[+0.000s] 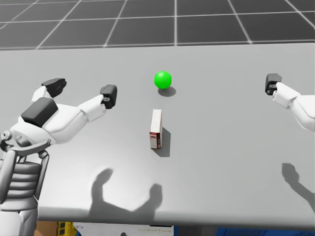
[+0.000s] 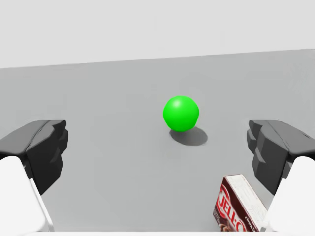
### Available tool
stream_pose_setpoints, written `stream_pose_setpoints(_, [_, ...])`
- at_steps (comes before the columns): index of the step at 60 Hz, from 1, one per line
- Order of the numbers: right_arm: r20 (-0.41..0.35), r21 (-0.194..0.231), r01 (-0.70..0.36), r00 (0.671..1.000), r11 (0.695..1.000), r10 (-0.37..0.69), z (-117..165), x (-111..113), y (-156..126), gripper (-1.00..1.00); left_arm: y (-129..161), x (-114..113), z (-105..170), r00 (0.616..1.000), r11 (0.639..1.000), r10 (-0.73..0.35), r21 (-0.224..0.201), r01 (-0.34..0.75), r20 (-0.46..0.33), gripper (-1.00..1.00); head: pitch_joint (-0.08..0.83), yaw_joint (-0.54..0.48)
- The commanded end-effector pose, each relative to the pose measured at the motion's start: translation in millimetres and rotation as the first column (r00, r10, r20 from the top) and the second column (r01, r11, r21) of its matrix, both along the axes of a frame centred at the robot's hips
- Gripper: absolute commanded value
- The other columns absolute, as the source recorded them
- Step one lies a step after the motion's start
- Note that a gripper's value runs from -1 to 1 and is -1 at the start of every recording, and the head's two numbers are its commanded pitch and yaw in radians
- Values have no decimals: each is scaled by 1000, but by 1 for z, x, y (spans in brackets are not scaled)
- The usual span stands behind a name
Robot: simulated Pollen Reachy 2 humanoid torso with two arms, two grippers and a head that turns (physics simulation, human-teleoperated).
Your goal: Watch the red light. When it turns green, pick up the object.
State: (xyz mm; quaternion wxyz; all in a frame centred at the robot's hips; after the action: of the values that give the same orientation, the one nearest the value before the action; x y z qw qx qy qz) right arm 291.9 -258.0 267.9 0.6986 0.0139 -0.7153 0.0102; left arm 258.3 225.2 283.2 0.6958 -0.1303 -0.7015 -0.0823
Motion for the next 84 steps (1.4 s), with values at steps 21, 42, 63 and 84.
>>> stream_pose_setpoints(21, [4,-9,10,1000,1000,-10,-2,1,0,-1000,-90,-52,-80,990,990,-100,-112,89,-95,-1000,604,86])
stream_pose_setpoints(42, [12,-7,13,1000,1000,-13,0,-1,-1,-1000,-133,-27,-124,980,997,-82,-23,79,-181,-1000,613,85])
stream_pose_setpoints(63, [14,-9,12,1000,1000,-12,0,-1,-2,-1000,-163,22,-132,971,998,-59,21,65,-231,-1000,622,88])
stream_pose_setpoints(84, [13,-9,13,1000,1000,-12,-1,-1,-2,-1000,-176,48,-138,945,998,-63,-6,64,-320,-1000,634,83])
